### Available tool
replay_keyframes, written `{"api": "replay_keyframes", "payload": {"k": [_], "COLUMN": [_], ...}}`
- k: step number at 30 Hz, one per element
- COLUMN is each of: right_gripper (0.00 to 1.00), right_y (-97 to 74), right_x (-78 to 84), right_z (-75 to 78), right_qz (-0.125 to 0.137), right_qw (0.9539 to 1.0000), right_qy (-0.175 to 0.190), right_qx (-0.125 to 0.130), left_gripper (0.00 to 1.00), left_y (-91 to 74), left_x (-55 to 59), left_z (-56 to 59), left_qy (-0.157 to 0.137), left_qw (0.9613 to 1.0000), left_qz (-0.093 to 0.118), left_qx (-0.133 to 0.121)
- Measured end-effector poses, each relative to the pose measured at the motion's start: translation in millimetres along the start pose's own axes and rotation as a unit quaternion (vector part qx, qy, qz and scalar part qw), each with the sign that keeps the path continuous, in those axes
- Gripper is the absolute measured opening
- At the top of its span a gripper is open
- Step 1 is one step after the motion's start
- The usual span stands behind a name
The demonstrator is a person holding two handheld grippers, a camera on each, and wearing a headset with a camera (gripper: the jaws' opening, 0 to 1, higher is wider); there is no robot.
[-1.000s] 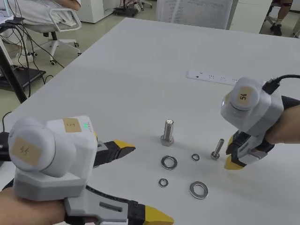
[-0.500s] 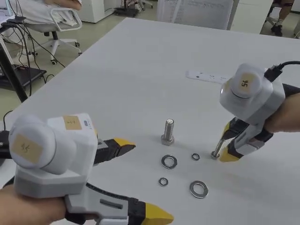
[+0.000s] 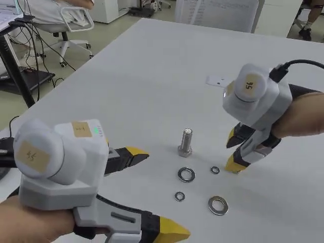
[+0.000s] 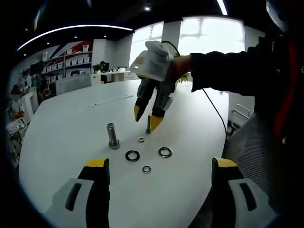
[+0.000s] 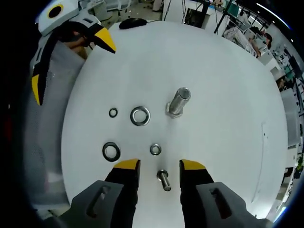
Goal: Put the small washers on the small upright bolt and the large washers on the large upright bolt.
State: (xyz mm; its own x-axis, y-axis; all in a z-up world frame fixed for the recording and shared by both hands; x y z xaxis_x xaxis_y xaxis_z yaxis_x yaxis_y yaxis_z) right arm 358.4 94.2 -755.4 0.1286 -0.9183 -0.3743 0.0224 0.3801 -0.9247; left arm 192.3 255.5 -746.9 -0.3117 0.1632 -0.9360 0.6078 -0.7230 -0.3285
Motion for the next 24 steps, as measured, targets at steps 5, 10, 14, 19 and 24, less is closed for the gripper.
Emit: {"api": "replay_keyframes", "payload": {"k": [5, 10, 14, 19, 24], "right_gripper": [0.33, 0.33, 0.30, 0.28, 0.27], "right_y": [10.6, 21.9, 27.8, 33.5, 36.0], "right_x": [-5.9, -7.9, -8.4, -7.7, -7.2], "right_z": [-2.2, -1.3, -2.0, 1.4, 2.1], "right_qz": [-0.004, -0.019, -0.027, -0.039, -0.045], "right_qw": [0.9999, 0.9994, 0.9990, 0.9985, 0.9982], "right_qy": [-0.005, -0.014, -0.019, -0.024, -0.024], "right_qx": [-0.014, -0.024, -0.029, -0.029, -0.033], "left_gripper": [0.89, 0.89, 0.89, 0.89, 0.89], "left_y": [-0.1, -0.2, -0.6, -0.8, -1.1], "left_x": [-0.3, -0.4, -0.9, -1.8, -2.5], "left_z": [-0.6, -0.5, -0.8, -0.8, -1.1], "left_qy": [-0.001, -0.001, -0.001, -0.001, -0.002], "left_qw": [1.0000, 1.0000, 1.0000, 1.0000, 1.0000], "left_qz": [0.002, 0.002, 0.003, 0.004, 0.005], "left_qx": [-0.002, -0.003, -0.003, -0.003, -0.004]}}
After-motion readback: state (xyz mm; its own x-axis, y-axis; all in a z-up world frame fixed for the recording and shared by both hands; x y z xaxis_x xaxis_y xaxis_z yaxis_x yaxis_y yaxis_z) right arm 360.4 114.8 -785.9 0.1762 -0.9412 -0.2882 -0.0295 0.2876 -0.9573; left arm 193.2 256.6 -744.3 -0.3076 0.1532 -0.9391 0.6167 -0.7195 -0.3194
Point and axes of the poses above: the centre of the closed fingertips' face, and the gripper's own axes: y roughly forward along the fingers, z roughly to its right, x roughly out of its underside, the point moved 9 cm from there along -y, roughly backward along the fingers, and after that the axes turned 7 degrees about z, right-handed, at the moved point
